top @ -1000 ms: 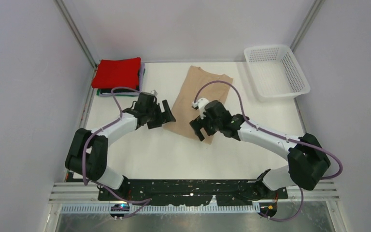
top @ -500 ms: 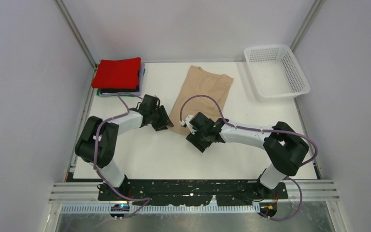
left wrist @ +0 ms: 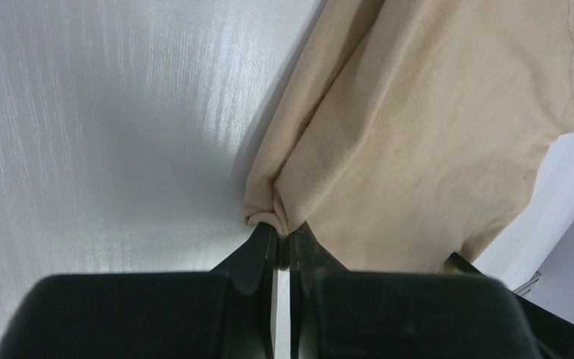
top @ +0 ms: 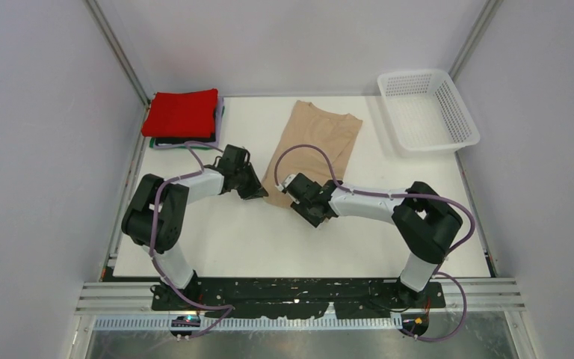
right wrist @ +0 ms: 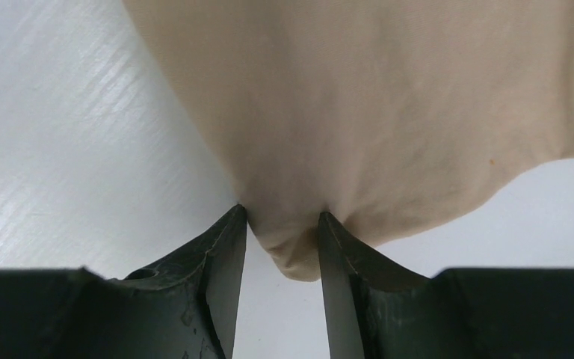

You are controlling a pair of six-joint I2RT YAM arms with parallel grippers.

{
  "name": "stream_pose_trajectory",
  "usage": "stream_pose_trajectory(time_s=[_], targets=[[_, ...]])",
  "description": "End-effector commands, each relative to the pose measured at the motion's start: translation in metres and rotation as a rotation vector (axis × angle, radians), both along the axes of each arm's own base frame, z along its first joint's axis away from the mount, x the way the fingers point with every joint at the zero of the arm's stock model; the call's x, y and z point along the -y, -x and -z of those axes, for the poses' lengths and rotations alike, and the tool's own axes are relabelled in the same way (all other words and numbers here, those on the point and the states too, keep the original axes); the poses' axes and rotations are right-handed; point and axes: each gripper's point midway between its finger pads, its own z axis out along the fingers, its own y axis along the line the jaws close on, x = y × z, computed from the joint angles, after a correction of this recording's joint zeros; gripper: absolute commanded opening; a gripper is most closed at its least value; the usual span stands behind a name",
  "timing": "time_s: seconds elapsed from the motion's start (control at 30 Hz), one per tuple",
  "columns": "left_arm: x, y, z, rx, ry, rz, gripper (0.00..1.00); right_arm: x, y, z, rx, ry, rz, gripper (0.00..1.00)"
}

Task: Fold and stack the t-shirts
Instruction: Grab one side of the 2/3 rectangular tshirt with both arms, then fold the long partially folded tshirt into a neat square

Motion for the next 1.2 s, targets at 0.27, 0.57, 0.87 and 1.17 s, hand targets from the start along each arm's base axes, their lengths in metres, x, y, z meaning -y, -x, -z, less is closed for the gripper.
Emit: stream_pose_trajectory(time_s=[0.27,0.57,0.87,1.17], targets=[[-0.008,-0.007,-0.010,0.058,-0.035,0.014,0.00,0.011,-0.019,-0.017,0.132,0.103,0.004,0.45],[-0.022,-0.005,-0.020,0.081,-0.077,-0.039,0.00,0.004,0.014,0.003,-0.031,0.085,-0.015,0.08],[-0.065,0.050,-0.062,0.202,-0.096,-0.171,0.00,-0.110,0.132,-0.057,-0.342,-0.504,-0.275,0.05],[-0.137,0.108,-0.122,0.429,-0.214,-0.343,0.00,-0.146,0.205,-0.156,-0.587,-1.001,-0.508,0.05]])
